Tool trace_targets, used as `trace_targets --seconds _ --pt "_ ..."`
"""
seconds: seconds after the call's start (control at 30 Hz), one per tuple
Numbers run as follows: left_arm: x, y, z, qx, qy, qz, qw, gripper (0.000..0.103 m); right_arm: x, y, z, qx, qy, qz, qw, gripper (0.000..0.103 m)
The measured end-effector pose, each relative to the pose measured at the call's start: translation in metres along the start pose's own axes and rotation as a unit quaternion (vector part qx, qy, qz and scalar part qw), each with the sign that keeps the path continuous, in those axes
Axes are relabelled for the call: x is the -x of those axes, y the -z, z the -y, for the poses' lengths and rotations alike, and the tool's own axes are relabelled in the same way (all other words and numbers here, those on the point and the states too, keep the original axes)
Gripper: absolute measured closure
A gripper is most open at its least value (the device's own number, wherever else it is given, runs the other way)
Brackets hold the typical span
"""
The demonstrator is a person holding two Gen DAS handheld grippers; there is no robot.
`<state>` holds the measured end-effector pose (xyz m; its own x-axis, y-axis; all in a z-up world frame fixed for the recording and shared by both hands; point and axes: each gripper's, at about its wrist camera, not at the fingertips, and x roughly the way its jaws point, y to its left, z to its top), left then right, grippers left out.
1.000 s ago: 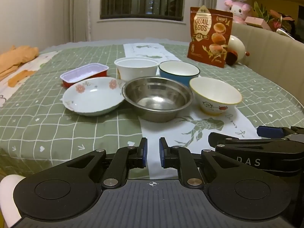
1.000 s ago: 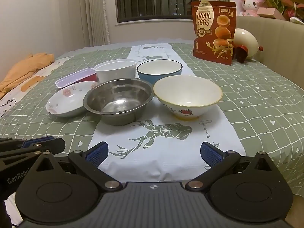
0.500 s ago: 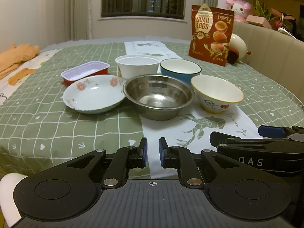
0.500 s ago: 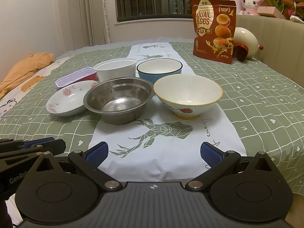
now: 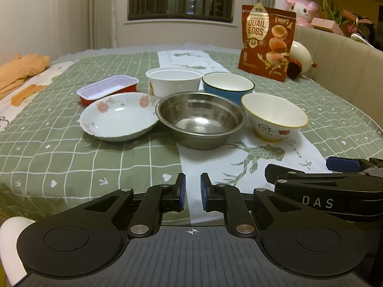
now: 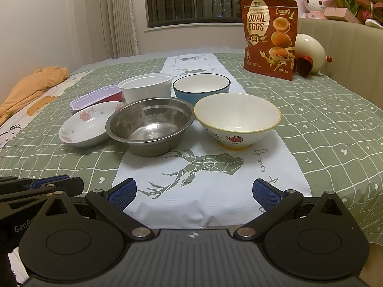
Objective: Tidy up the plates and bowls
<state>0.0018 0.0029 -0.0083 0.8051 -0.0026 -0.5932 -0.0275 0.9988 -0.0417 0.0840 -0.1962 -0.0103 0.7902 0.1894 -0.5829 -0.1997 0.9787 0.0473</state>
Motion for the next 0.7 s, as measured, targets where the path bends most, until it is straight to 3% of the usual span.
trace_targets --seconds 0.7 --pt "0.0016 -0.0026 -0.0006 0.001 -0.002 -0.001 1.0000 0.088 0.0028 -0.0028 -0.0013 0.000 -0.003 0.001 1.000 0.000"
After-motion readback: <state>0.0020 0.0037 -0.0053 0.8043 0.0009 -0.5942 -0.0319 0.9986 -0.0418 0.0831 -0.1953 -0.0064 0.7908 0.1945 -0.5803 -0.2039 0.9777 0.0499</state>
